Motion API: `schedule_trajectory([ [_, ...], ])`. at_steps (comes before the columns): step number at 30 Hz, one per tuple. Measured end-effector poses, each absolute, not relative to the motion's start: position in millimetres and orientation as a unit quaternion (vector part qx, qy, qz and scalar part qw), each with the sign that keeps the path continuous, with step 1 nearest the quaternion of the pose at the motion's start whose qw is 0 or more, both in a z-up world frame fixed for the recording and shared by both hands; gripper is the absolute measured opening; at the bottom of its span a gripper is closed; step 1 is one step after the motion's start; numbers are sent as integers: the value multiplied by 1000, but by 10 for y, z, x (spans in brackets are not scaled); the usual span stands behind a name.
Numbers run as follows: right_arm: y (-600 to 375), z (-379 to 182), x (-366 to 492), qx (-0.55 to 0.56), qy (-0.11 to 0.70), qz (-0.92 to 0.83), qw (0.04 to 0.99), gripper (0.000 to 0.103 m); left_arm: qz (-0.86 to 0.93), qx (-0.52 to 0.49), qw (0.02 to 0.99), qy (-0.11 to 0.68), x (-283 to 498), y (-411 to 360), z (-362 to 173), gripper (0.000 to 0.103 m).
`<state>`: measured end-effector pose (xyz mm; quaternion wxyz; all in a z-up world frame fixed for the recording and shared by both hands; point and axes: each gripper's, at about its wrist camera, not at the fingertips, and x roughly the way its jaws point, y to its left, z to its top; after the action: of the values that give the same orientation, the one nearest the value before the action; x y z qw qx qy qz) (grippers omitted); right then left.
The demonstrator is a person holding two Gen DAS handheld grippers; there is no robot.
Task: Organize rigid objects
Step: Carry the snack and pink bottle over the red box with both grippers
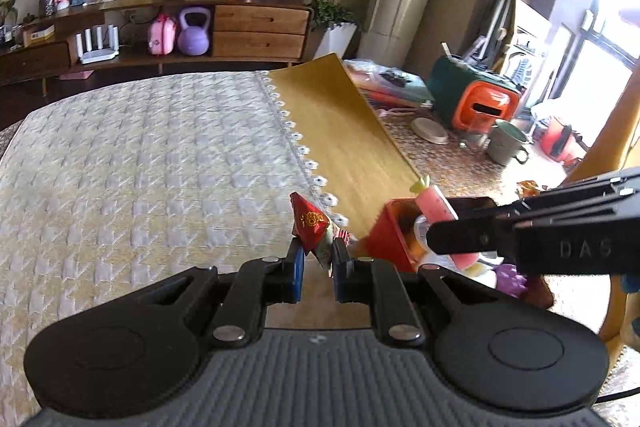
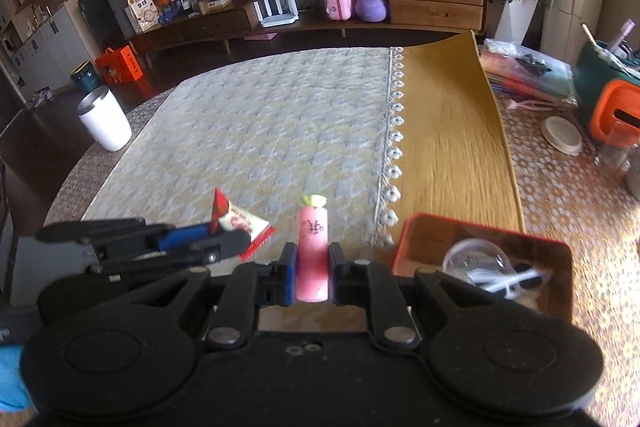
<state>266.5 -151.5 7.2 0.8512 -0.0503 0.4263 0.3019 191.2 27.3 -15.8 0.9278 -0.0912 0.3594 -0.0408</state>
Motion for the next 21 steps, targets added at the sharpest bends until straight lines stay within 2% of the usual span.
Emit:
schedule_trajectory([
  [21, -2637, -82, 2321, -3, 432, 224, 874, 14, -134, -38, 916, 376, 1867, -563, -97, 14],
])
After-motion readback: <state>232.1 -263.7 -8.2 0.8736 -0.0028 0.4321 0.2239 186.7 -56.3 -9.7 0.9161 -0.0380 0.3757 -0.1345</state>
